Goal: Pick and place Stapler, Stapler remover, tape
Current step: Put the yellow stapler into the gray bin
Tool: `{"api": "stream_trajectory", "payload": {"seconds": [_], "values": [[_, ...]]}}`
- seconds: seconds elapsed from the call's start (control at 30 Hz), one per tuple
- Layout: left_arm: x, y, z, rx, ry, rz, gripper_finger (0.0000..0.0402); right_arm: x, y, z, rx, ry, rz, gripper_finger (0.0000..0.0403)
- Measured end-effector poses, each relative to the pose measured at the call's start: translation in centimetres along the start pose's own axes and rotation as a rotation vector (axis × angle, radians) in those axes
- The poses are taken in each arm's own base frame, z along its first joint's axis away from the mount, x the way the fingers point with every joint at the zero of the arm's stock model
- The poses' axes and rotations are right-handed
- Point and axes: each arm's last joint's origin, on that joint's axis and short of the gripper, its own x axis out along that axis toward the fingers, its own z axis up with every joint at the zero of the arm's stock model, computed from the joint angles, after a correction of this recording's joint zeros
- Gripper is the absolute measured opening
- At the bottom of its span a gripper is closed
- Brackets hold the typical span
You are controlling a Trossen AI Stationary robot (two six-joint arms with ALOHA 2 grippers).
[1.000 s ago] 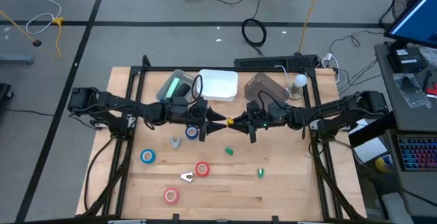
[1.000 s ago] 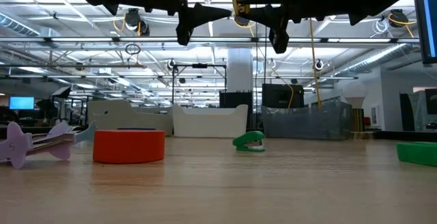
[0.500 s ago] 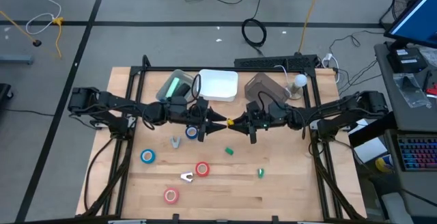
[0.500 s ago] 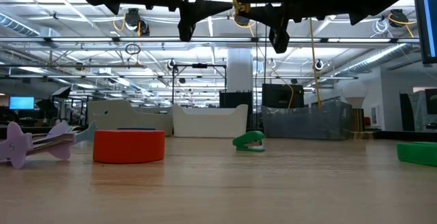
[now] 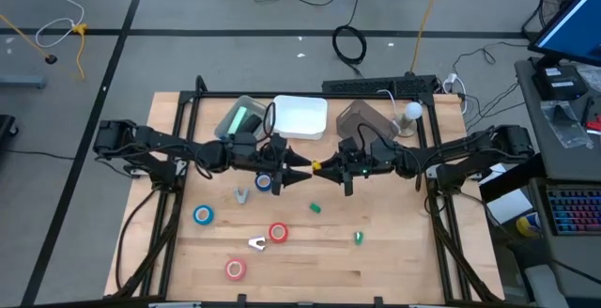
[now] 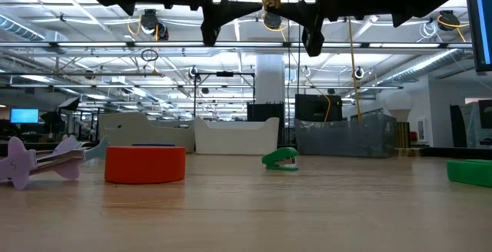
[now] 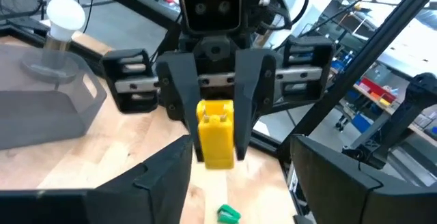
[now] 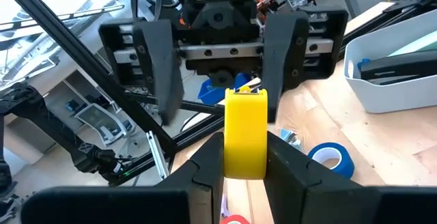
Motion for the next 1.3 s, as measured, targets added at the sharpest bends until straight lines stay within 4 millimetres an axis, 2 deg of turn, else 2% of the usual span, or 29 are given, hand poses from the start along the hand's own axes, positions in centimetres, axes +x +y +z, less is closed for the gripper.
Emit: {"api": "stream_trajectory", "payload": {"seconds": [0.13, 0.6, 0.8, 1.3], "values": [[-0.01, -0.19, 0.34, 0.006, -0.035, -0.020, 0.0268, 0.00, 0.00, 0.00, 0.000, 0.000, 0.000, 0.0070], [0.02, -0.34, 0.26, -0.025, -0.037, -0.015, 0.0269, 0.00, -0.04, 0.01, 0.000, -0.009, -0.016, 0.0070], [0.31, -0.95, 0.86, -0.010, -0.041, -0.031, 0.0269, -0.04, 0.07, 0.14, -0.001, -0.021, -0.010, 0.0070], [0.41, -0.83, 0.90, -0.011, -0.037, 0.039, 0.0269, 0.00, 0.14, 0.38, 0.009, -0.052, -0.002, 0.0070]]}}
